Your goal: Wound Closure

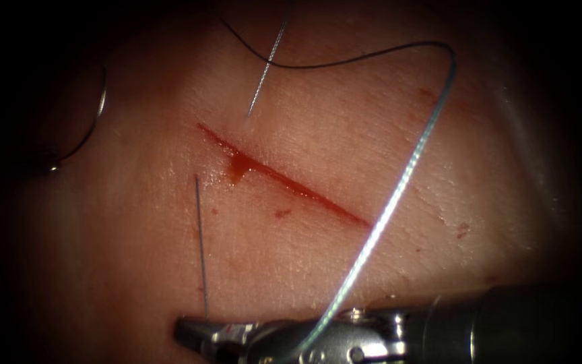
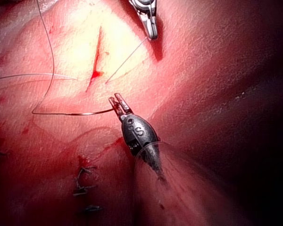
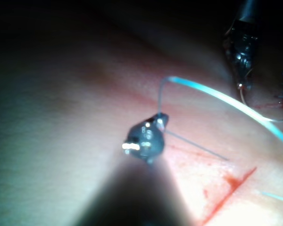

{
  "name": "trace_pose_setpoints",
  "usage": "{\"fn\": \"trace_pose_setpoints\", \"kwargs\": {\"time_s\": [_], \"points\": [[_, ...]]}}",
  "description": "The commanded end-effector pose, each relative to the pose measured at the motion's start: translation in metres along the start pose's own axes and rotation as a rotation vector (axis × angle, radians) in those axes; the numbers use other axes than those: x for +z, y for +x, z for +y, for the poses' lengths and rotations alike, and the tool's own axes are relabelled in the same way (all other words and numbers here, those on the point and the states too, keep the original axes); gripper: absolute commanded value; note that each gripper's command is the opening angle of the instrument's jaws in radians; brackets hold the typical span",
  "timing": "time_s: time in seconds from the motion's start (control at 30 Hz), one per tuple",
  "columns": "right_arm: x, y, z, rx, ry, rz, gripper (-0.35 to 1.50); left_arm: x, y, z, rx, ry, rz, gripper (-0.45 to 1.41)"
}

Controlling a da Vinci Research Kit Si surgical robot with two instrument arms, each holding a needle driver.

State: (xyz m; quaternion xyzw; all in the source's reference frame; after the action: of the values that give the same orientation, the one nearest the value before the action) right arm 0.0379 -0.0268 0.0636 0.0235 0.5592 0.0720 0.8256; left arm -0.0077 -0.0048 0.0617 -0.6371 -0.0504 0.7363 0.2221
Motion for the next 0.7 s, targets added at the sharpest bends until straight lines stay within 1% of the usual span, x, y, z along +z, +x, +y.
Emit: {"fn": "trace_pose_setpoints", "kwargs": {"time_s": [0.03,0.1,0.27,0.37,0.4,0.43,0.5,0.6,0.7], "points": [[0.0005,-0.0003,-0.0008,0.003,0.002,-0.001,-0.35,0.0004,-0.0008,0.0004,-0.002,-0.001,0.0,-0.45],[0.0001,-0.0003,-0.0012,-0.006,0.006,0.004,-0.35,0.0004,-0.0008,0.0004,-0.002,-0.004,0.001,-0.45],[-0.0015,0.0007,-0.003,-0.009,0.047,0.02,-0.35,0.0003,-0.0007,0.0003,-0.002,-0.006,0.001,-0.45],[-0.0027,0.0009,-0.0036,-0.011,0.035,0.012,0.69,0.0004,-0.0007,0.0003,-0.003,-0.005,0.001,-0.45],[-0.003,0.0007,-0.0035,-0.011,0.027,0.011,0.84,0.0004,-0.0007,0.0003,-0.003,-0.005,0.001,-0.45],[-0.0034,0.0005,-0.0035,-0.012,0.021,0.007,0.94,0.0004,-0.0007,0.0004,-0.003,-0.005,0.001,-0.45],[-0.0044,-0.0002,-0.003,-0.011,0.006,-0.002,1.05,0.0004,-0.0007,0.0004,-0.003,-0.005,0.001,-0.45],[-0.0061,-0.0019,-0.0013,0.002,-0.022,-0.018,1.15,0.0004,-0.0007,0.0004,-0.002,-0.005,0.001,-0.45],[-0.0071,-0.0032,0.0002,0.01,-0.043,-0.015,1.15,0.0004,-0.0008,0.0004,-0.002,-0.005,0.001,-0.45]]}}
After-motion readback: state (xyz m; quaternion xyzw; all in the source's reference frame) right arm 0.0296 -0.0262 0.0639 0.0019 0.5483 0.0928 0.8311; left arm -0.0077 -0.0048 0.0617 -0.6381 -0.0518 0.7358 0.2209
